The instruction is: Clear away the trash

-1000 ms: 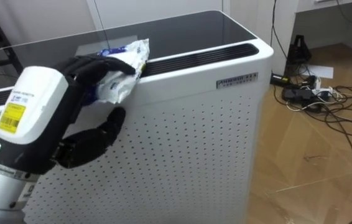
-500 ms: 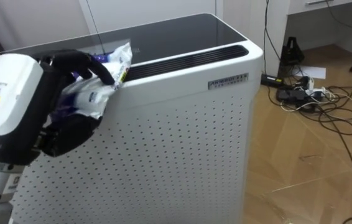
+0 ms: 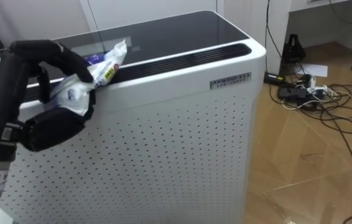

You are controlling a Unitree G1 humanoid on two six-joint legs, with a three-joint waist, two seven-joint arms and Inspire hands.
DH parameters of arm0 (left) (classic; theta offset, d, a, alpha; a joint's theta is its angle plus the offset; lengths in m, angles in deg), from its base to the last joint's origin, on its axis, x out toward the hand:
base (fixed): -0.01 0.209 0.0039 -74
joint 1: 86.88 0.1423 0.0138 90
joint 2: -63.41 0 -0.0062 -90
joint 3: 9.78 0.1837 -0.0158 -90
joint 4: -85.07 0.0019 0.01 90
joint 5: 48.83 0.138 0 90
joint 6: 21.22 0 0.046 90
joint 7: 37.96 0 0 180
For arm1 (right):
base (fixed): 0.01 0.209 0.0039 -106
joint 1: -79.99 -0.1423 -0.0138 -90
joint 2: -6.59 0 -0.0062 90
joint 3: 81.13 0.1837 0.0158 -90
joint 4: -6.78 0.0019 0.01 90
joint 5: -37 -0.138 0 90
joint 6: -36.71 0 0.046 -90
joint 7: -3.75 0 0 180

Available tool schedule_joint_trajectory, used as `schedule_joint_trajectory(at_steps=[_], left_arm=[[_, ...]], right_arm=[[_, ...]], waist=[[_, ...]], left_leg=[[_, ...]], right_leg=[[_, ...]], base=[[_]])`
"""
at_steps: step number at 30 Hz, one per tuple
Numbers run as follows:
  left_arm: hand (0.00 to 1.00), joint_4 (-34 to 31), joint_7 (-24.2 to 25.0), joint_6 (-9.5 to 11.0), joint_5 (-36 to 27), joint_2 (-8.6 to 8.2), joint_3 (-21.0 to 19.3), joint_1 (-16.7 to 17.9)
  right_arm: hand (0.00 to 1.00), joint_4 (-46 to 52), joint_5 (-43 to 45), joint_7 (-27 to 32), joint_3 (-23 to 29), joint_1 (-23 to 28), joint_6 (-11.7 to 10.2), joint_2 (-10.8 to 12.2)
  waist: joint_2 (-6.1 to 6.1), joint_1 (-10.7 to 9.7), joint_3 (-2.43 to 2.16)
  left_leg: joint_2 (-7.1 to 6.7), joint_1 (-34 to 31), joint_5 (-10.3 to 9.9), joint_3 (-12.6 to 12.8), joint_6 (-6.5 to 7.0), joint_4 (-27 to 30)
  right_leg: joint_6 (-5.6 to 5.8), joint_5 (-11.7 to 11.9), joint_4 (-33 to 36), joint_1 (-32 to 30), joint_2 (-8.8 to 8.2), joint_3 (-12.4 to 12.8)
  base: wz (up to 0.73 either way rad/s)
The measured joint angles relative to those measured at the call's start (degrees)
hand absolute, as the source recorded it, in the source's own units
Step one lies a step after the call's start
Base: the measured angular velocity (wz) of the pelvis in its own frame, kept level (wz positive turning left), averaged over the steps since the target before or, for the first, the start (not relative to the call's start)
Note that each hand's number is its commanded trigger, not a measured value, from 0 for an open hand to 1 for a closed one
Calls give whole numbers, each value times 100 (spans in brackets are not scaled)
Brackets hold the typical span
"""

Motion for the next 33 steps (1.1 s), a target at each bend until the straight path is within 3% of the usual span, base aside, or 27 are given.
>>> schedule_joint_trajectory(at_steps=[2, 5, 7, 10, 13, 15, 17, 19, 23, 26, 33], left_arm=[[100, -9, 120, 0, -595, -53, 2, 17], [100, 5, 438, 46, -1633, -315, 199, 12], [100, -8, 581, 116, -2103, -386, 371, 11], [100, -59, 842, 180, -2654, -382, 606, -23], [100, -110, 1263, 199, -3357, -369, 1119, 1], [100, -68, 1566, -19, -3549, -356, 1563, 50], [100, -19, 2005, -453, -3564, -332, 1996, 203], [100, -18, 2399, -630, -3542, -289, 2191, 266], [100, -20, 3108, -827, -3783, -239, 2268, 225], [100, -20, 3487, -1004, -3891, -313, 2247, 61], [100, 240, 4201, -1213, -4095, -364, 2168, 36]], right_arm=[[100, -1, -2, 0, -44, 9, 0, 53], [100, 1, -40, 4, -66, -32, 0, 99], [100, 0, -41, 16, -113, -31, 1, 121], [100, -4, -58, 78, -158, -41, 2, 178], [100, -9, -92, 158, -252, -80, 6, 194], [100, -29, -94, 205, -346, -170, 6, 196], [100, -33, -94, 224, -449, -283, 6, 214], [100, -33, -93, 229, -477, -301, 6, 195], [100, -190, -89, 265, -567, -532, 23, 242], [100, -333, -86, 342, -577, -638, 29, 299], [100, -558, -92, 524, -603, -710, 40, 342]], waist=[[-40, -23, 6], [-114, -4, 9], [-188, -4, 7], [-272, 5, 11], [-263, 14, 12], [-265, -11, 26], [-239, -31, 40], [-233, -43, 50], [-175, -32, 91], [-165, 28, 105], [-117, 36, 123]], left_leg=[[-1, -20, 0, -45, 0, -1], [-21, -23, 0, -53, 0, 1], [-34, -31, 0, -55, 0, 6], [-53, -84, -1, -63, 2, 63], [-52, -84, -6, -53, 9, 60], [-45, -134, -9, -51, 16, 64], [-18, -248, -9, -43, 15, 108], [5, -319, -8, -20, 11, 142], [41, -583, -6, -19, -7, 272], [55, -695, 8, -19, -30, 285], [58, -881, 6, 9, -33, 502]], right_leg=[[0, -1, -16, -6, -24, -25], [18, -11, -21, -16, -39, -22], [31, -20, -19, -24, -50, -34], [44, -17, -22, -19, -48, -108], [57, -5, -17, -16, -48, -112], [47, 6, 11, -19, -43, -108], [13, 39, 28, -125, -18, -103], [-1, 47, 58, -224, -2, -93], [-40, 63, 107, -449, -2, -98], [-65, 69, 112, -553, -2, -105], [-81, 72, 129, -606, -30, -227]], base=[[6], [0], [5], [11], [6], [0], [-5], [-4], [0], [0], [4]])
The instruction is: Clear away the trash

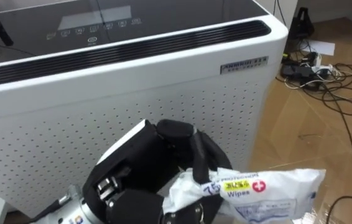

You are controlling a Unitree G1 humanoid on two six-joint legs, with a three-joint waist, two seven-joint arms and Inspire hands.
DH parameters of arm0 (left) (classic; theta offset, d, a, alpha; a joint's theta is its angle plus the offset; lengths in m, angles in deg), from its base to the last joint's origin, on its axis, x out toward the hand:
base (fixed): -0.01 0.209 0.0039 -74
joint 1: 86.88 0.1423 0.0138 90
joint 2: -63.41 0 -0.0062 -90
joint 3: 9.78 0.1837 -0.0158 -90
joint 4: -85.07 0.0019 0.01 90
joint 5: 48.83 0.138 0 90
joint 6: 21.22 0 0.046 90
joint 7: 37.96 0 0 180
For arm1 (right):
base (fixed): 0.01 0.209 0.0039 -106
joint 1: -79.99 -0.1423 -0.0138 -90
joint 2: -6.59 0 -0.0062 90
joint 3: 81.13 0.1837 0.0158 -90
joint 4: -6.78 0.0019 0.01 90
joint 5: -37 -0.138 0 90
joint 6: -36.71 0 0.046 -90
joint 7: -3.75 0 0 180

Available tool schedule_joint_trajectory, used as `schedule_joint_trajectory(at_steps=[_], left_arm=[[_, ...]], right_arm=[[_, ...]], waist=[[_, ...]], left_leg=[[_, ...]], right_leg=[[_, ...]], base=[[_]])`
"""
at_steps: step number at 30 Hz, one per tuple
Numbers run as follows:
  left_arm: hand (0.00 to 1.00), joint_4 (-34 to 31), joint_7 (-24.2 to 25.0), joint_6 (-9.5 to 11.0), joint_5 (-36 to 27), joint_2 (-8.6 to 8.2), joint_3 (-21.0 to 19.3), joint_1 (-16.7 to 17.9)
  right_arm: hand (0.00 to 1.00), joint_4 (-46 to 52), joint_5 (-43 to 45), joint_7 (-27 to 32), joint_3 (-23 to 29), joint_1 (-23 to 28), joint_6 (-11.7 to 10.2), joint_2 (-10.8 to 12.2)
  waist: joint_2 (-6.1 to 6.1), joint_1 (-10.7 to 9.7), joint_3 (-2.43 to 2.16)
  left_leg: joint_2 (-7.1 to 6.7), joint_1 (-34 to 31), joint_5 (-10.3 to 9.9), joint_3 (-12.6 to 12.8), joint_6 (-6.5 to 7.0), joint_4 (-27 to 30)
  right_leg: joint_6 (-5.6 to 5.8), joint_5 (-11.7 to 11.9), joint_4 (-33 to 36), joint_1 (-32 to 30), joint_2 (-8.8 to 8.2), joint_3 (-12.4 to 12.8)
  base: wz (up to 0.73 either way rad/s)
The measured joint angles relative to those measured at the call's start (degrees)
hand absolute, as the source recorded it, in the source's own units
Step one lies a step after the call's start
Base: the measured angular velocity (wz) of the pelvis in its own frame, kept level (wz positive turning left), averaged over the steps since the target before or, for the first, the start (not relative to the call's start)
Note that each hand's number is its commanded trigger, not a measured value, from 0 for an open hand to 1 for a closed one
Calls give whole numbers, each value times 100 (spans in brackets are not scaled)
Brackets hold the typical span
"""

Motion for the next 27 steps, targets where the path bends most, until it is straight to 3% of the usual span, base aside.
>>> schedule_joint_trajectory(at_steps=[5, 12, 16, 19, 23, 27], left_arm=[[100, 604, 108, -45, 26, -12, -52, -8], [100, 1405, 204, -47, 530, -51, -45, -12], [100, 2239, 177, -39, 618, -66, 308, -240], [100, 2758, 129, -38, 980, -100, 485, -303], [100, 3184, 93, -31, 1292, -342, 597, -458], [100, 3493, 91, -31, 1384, -390, 782, -482]], right_arm=[[100, -376, -37, 48, -138, -346, 3, -38], [100, -357, -58, 37, -124, -454, 10, -47], [100, -586, -421, 36, -292, -688, -2, -66], [100, -971, -426, 49, -393, -837, -21, 10], [100, -1104, -433, 57, -410, -985, -21, 86], [100, -1159, -531, 57, -475, -1006, -19, 137]], waist=[[81, -10, 51], [66, -40, 45], [45, -56, 48], [3, -80, 47], [-85, -51, 74], [-194, -56, 79]], left_leg=[[-6, -183, -9, -14, -12, 66], [-13, -680, -8, 8, -12, 307], [-25, -919, 16, 3, -28, 401], [-28, -952, 21, -12, -37, 437], [-25, -1275, 31, -14, -51, 567], [-14, -1353, 37, 3, -60, 582]], right_leg=[[-45, -35, 272, -265, -57, -35], [-103, -49, 557, -761, -104, -11], [-134, -69, 695, -1018, -142, -7], [-149, -90, 750, -1069, -152, 0], [-171, -84, 852, -1371, -160, 3], [-186, -74, 831, -1430, -149, -21]], base=[[3], [1], [0], [2], [2], [0]])
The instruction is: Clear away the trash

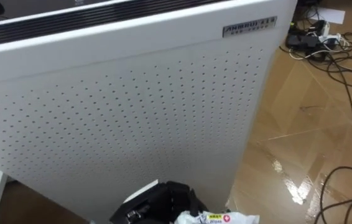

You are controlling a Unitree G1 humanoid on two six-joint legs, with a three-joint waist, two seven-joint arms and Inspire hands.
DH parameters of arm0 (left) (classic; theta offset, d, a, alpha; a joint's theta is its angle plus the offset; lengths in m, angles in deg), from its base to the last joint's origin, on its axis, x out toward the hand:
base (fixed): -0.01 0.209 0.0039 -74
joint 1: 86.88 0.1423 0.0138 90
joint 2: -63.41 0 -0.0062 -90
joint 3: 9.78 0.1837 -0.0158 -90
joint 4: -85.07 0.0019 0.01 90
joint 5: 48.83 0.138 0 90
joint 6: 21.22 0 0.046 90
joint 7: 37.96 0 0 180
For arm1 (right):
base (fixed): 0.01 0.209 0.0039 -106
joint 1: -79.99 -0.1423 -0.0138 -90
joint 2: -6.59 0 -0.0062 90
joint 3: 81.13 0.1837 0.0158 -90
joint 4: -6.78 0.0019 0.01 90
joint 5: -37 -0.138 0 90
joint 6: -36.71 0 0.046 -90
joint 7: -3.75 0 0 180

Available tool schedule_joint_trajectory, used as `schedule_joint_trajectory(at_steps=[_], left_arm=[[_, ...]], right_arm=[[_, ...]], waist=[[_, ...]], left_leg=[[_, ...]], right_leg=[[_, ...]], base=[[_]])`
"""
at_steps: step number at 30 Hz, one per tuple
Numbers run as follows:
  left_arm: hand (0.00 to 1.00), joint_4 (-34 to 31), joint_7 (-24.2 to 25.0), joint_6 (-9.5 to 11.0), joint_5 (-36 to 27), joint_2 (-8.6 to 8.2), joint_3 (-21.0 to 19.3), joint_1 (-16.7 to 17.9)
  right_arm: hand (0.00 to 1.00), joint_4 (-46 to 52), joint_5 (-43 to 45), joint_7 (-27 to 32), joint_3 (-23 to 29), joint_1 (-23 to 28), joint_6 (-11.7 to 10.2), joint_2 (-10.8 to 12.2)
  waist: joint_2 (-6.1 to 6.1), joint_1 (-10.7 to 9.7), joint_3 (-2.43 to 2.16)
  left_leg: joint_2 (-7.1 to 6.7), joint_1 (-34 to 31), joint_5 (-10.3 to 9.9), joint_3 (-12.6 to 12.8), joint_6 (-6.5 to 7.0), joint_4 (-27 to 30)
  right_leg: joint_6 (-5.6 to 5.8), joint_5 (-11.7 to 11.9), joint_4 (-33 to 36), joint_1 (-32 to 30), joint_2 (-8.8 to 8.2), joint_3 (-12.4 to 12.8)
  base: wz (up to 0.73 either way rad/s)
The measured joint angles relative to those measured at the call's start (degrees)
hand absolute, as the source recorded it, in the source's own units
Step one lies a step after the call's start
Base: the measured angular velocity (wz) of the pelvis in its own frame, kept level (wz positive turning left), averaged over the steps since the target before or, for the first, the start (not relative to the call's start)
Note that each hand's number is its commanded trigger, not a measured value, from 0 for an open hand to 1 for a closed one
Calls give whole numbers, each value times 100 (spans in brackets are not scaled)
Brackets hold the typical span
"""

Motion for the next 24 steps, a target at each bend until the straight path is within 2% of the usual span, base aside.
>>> schedule_joint_trajectory(at_steps=[9, 14, 19, 20, 21, 22, 23, 24], left_arm=[[100, 615, 10, -35, 94, -43, 171, -59], [100, 790, 7, -115, 504, -54, 184, -117], [100, 976, -71, -120, 766, -41, 238, -74], [71, 1018, -72, -120, 804, -41, 245, -74], [38, 1042, -73, -120, 817, -41, 245, -73], [15, 1085, -73, -120, 824, -39, 244, -72], [0, 1112, -74, -120, 826, -35, 244, -67], [0, 1112, -73, -120, 825, -26, 243, -59]], right_arm=[[100, -101, -354, -1, -37, -184, 11, 5], [100, -354, -353, -2, -46, -334, 17, 85], [100, -480, -352, 0, -115, -322, 17, 44], [100, -479, -352, 0, -146, -322, 17, 19], [100, -479, -354, 0, -145, -322, 17, 12], [100, -477, -362, 0, -145, -322, 15, -6], [100, -477, -364, 0, -145, -322, 15, -26], [100, -476, -369, 0, -145, -322, 14, -32]], waist=[[-11, 30, -8], [1, 31, -7], [30, 35, -3], [39, 34, -6], [46, 39, -8], [61, 37, -8], [75, 39, -9], [79, 40, -10]], left_leg=[[17, -239, 3, -7, -1, 14], [10, -240, 3, -66, -1, 7], [9, -254, 3, -91, -2, -2], [10, -259, 3, -101, -2, -6], [11, -262, 3, -104, -2, -4], [11, -266, 3, -108, -2, 0], [11, -269, 3, -107, -3, 2], [10, -269, 4, -105, -4, 0]], right_leg=[[-4, 36, -66, -192, 33, -25], [-4, 36, -82, -171, 29, -63], [-4, 37, -70, -160, 49, -102], [-5, 37, -67, -153, 56, -109], [-5, 37, -65, -152, 55, -117], [-6, 37, -64, -149, 50, -132], [-6, 37, -62, -149, 29, -126], [-6, 37, -63, -149, 23, -125]], base=[[0], [2], [4], [4], [3], [0], [0], [0]])
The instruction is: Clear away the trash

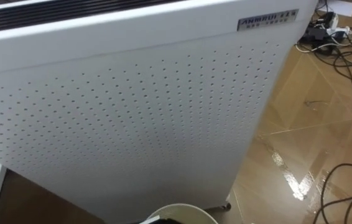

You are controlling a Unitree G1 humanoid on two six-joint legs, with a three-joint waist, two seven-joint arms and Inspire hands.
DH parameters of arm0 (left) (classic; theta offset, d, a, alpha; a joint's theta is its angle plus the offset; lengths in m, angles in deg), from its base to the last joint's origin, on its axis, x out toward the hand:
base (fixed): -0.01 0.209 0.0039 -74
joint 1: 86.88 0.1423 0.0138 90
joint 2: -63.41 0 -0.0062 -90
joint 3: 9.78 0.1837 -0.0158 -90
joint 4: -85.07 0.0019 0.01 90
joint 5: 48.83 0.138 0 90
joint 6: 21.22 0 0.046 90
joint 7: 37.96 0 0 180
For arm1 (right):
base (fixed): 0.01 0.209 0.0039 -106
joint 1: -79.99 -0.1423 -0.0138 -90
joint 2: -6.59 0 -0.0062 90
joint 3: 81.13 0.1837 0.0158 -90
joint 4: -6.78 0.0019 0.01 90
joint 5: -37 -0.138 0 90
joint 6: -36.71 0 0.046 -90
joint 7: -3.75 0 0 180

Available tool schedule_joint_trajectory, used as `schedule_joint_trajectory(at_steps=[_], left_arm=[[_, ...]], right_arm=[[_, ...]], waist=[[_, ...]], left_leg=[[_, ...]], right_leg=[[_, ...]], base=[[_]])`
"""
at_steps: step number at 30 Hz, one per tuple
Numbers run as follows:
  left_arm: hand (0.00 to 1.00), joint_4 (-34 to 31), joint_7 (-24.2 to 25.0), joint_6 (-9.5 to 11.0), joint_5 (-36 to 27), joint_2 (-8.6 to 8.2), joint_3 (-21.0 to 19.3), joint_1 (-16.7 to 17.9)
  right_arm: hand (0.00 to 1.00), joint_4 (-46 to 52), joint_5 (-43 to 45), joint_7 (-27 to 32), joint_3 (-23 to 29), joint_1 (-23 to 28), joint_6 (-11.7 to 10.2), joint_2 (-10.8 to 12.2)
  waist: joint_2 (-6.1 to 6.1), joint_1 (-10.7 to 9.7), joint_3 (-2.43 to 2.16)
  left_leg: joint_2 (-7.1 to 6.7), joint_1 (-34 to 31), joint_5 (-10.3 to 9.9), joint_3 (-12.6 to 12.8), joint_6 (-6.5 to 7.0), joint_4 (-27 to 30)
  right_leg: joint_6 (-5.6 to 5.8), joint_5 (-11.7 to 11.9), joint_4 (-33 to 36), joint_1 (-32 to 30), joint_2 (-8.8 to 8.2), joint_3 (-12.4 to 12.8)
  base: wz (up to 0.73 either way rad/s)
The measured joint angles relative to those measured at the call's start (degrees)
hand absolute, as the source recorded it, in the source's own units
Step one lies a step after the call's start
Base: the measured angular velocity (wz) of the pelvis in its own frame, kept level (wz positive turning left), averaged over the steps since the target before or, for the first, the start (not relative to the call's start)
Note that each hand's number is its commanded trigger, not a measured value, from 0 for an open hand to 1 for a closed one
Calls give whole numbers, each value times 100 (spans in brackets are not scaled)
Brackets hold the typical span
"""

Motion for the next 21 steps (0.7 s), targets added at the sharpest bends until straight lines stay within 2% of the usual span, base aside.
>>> schedule_joint_trajectory(at_steps=[8, 21], left_arm=[[0, 0, -37, 1, 1, 189, -14, 18], [0, 0, -42, 1, -1, 210, -15, 17]], right_arm=[[100, 11, -129, 0, -1, -2, -12, -34], [100, 25, -209, -1, -9, -2, -17, -76]], waist=[[15, 5, -10], [36, 16, -27]], left_leg=[[-3, -18, 1, 43, 0, 7], [2, -82, 4, 56, 5, 98]], right_leg=[[6, -9, -9, 0, -19, -30], [7, -11, -1, 0, -30, -92]], base=[[0], [2]])
